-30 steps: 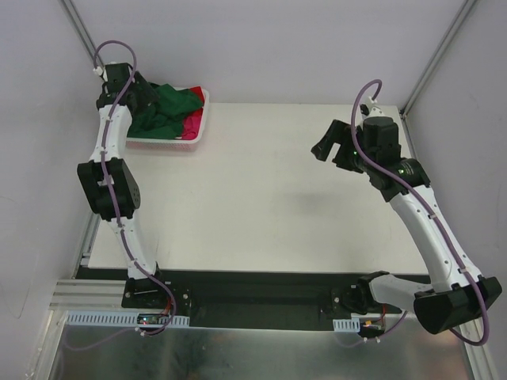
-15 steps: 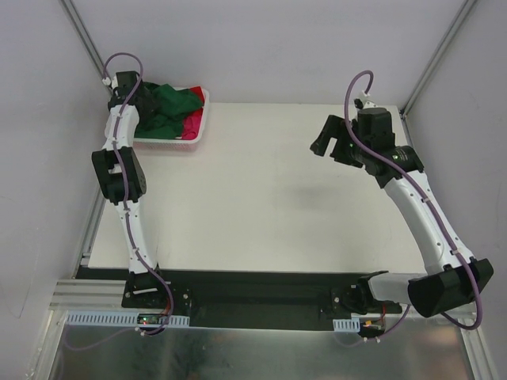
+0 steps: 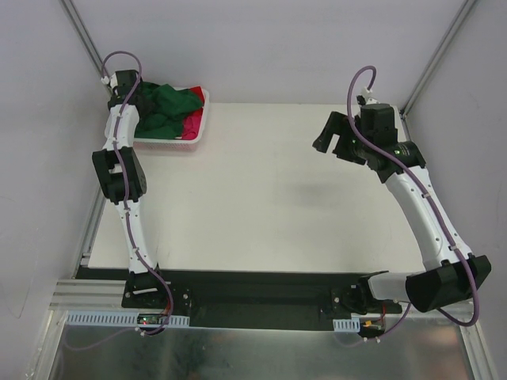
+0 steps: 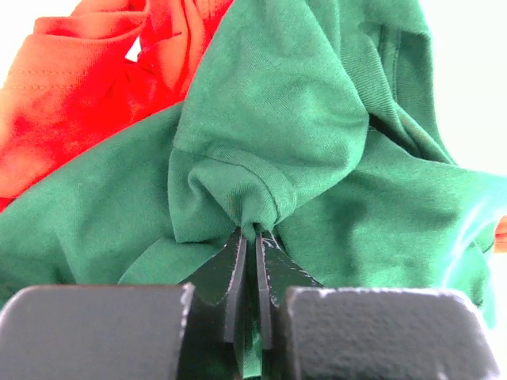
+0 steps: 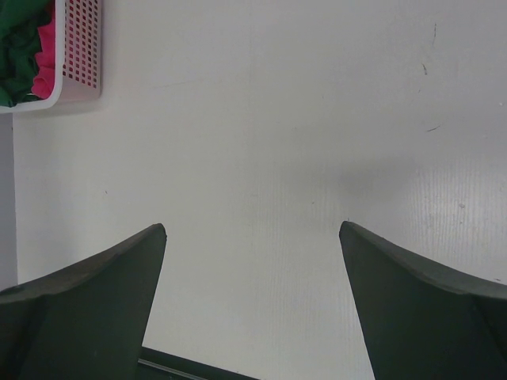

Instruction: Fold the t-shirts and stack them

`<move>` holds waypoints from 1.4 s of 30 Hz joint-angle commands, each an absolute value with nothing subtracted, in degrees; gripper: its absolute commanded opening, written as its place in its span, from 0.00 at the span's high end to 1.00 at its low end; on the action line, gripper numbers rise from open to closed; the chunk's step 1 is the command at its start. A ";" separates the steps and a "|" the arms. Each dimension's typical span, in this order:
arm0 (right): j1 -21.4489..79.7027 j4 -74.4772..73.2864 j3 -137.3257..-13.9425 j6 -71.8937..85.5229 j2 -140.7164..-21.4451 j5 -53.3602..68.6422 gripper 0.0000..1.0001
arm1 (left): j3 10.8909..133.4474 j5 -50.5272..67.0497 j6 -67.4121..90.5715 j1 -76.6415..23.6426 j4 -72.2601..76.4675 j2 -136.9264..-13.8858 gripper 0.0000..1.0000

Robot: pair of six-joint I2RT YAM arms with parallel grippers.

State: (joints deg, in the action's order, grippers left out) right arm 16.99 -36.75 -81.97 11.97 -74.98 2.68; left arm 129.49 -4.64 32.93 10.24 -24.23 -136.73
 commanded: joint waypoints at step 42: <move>16.88 -30.41 -76.81 17.84 -66.09 -1.84 0.04 | 148.01 15.20 37.79 -2.72 -12.22 -90.62 1.00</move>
State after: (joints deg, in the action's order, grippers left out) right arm 16.95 -29.98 -73.45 16.10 -65.63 0.82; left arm 144.99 8.45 34.74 0.14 -20.16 -93.95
